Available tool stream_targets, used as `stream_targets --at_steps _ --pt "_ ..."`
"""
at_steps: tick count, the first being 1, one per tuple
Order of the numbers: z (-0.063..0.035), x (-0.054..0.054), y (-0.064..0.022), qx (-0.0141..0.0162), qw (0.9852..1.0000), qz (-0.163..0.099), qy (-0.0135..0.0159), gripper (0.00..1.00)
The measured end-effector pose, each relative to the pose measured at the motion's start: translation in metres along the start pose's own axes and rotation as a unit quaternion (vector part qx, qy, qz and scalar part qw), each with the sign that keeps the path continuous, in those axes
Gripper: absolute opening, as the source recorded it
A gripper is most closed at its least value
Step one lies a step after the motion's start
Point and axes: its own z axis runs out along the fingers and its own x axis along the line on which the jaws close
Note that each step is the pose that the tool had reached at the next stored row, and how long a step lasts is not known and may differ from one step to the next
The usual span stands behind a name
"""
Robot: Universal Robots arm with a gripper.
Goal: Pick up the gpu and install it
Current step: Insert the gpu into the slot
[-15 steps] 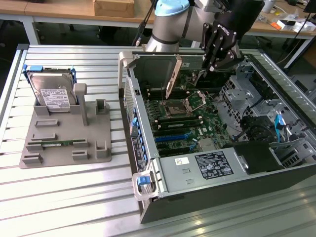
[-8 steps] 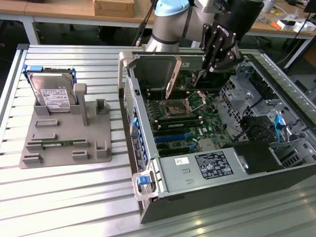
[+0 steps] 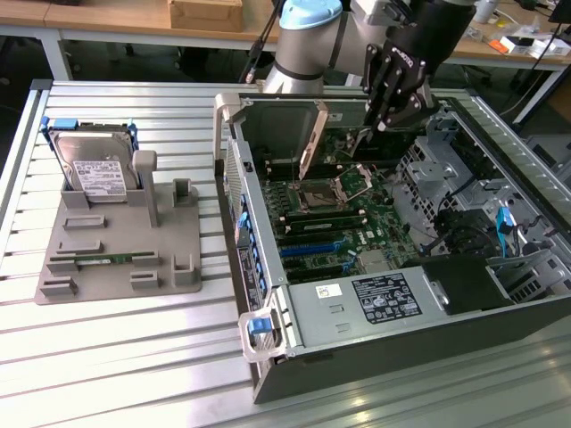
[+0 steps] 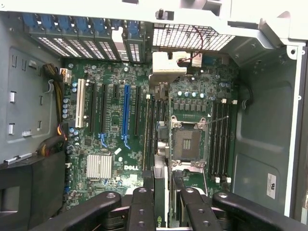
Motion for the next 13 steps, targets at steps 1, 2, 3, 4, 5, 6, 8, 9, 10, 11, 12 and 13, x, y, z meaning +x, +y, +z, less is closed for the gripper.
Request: stream_targets --at_steps 1,2,3,4,5,6,8,9,10,11,12,13 --pt "0.0002 0.0000 0.0000 0.0000 1.0000 0.000 0.0000 0.26" --pt "0.0004 0.0000 0.0000 0.0000 1.0000 0.000 0.0000 0.26" --pt "0.0007 0.0000 0.0000 0.0000 1.0000 0.000 0.0000 0.26" --pt "0.0009 0.0000 0.0000 0.0000 1.0000 0.000 0.0000 0.26" --pt "0.0018 0.0000 -0.0001 0.0000 1.0000 0.000 -0.0001 0.26" --pt "0.0022 0.0000 -0.0001 0.0000 1.0000 0.000 0.0000 0.26" --pt "0.0035 0.0001 -0.0002 0.0000 1.0000 0.000 0.0000 0.26" --pt "0.0039 0.0001 -0.0002 0.0000 1.0000 0.000 0.0000 0.26" --pt "0.0045 0.0001 -0.0002 0.0000 1.0000 0.000 0.0000 0.26" --pt "0.0051 0.0001 -0.0002 0.0000 1.0000 0.000 0.0000 0.26" --pt "0.0057 0.0001 -0.0003 0.0000 1.0000 0.000 0.0000 0.26" --pt "0.0061 0.0001 -0.0003 0.0000 1.0000 0.000 0.0000 0.26"
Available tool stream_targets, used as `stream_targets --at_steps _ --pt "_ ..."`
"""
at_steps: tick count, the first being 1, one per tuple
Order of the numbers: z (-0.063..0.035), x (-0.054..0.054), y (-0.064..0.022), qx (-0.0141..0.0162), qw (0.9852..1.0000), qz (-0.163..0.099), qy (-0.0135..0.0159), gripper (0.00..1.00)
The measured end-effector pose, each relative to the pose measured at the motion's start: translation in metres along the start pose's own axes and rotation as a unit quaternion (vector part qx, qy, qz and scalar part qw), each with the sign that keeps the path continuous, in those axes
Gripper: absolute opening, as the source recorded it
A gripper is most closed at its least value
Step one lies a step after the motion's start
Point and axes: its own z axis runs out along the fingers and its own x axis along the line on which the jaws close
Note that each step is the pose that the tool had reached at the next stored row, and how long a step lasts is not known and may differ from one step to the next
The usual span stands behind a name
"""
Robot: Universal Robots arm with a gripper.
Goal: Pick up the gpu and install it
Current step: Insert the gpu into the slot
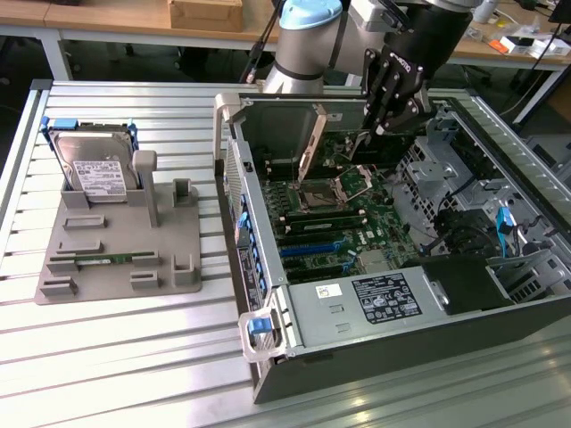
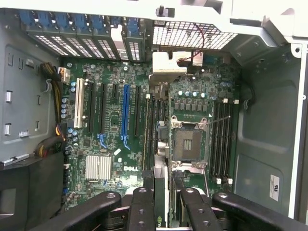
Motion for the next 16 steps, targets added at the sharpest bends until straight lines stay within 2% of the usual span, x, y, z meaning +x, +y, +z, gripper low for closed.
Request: stream_targets --at_steps 16 --pt "0.0078 0.0002 -0.0004 0.0000 1.0000 0.000 0.0000 0.26"
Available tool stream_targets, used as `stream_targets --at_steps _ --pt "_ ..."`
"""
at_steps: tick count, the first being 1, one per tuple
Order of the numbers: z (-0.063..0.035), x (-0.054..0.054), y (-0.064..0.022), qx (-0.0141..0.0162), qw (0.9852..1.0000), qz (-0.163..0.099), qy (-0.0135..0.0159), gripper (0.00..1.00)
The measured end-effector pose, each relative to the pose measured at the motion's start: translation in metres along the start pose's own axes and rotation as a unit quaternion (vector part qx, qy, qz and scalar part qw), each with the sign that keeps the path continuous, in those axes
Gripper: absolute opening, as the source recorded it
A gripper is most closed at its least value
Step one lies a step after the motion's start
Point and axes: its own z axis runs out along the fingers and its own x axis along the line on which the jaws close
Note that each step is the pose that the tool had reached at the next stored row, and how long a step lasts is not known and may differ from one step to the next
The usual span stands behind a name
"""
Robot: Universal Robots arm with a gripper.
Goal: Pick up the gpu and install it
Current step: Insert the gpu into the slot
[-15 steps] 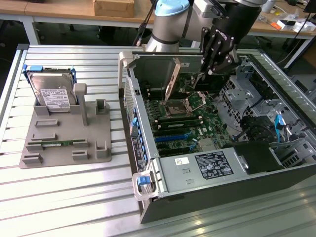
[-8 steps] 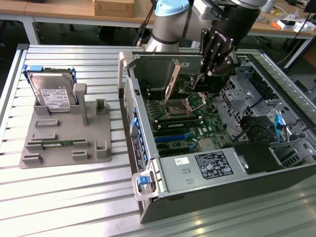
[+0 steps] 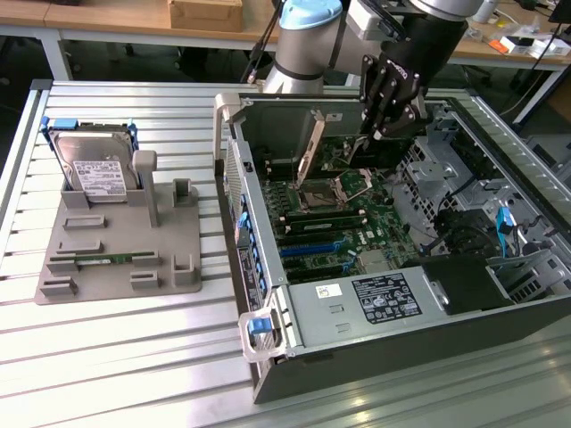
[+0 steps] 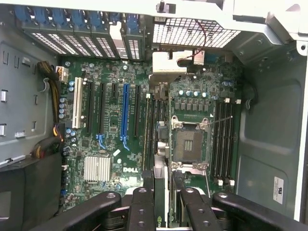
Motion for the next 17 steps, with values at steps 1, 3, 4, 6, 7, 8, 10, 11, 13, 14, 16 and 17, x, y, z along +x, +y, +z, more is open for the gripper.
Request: stream_targets --at_steps 1,3,4,6,7,8,10,11,13,14,16,17 --pt "0.0005 0.0000 0.0000 0.0000 1.0000 0.000 0.0000 0.26" --pt "0.0017 0.0000 -0.0001 0.0000 1.0000 0.000 0.0000 0.26" --pt "0.0021 0.0001 -0.0001 0.0000 1.0000 0.000 0.0000 0.26" --pt "0.0032 0.0001 -0.0002 0.0000 1.0000 0.000 0.0000 0.26" --pt "0.0037 0.0001 -0.0002 0.0000 1.0000 0.000 0.0000 0.26" --pt "0.0043 0.0001 -0.0002 0.0000 1.0000 0.000 0.0000 0.26" --pt "0.0055 0.0002 -0.0003 0.0000 1.0000 0.000 0.0000 0.26" --pt "0.0059 0.0002 -0.0003 0.0000 1.0000 0.000 0.0000 0.26" --pt "0.0076 0.0002 -0.0004 0.0000 1.0000 0.000 0.0000 0.26" --pt "0.0078 0.0002 -0.0004 0.0000 1.0000 0.000 0.0000 0.26" --pt "0.0094 0.0002 -0.0004 0.0000 1.0000 0.000 0.0000 0.26" --pt "0.0100 0.0003 -0.0005 0.0000 1.0000 0.000 0.0000 0.26"
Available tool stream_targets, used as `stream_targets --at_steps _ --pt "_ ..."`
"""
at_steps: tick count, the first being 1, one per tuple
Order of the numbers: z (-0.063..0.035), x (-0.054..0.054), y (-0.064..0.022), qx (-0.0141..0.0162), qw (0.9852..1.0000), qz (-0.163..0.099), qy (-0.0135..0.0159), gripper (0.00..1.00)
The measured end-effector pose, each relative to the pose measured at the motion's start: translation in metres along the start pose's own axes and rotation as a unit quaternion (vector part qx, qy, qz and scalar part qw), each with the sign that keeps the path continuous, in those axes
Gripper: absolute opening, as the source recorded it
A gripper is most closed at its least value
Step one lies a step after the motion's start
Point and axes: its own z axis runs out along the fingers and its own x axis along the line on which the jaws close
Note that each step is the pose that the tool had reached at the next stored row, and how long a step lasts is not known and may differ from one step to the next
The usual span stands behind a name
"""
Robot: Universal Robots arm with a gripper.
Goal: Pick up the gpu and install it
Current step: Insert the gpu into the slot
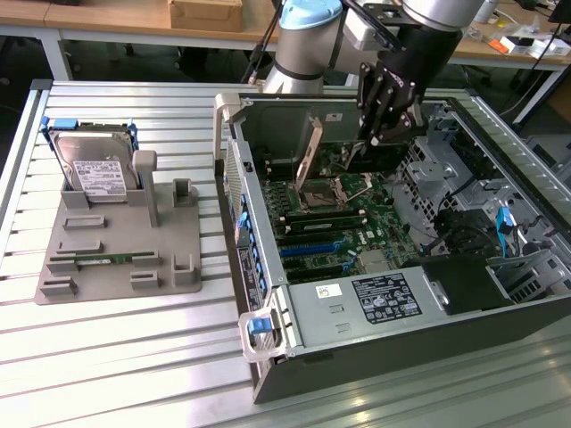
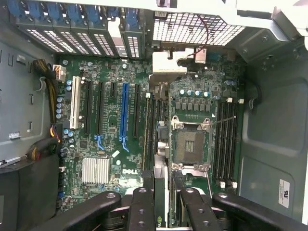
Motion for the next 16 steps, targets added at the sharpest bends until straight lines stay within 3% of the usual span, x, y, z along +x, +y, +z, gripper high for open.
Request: stream_targets --at_steps 16 --pt "0.0079 0.0002 -0.0004 0.0000 1.0000 0.000 0.0000 0.26"
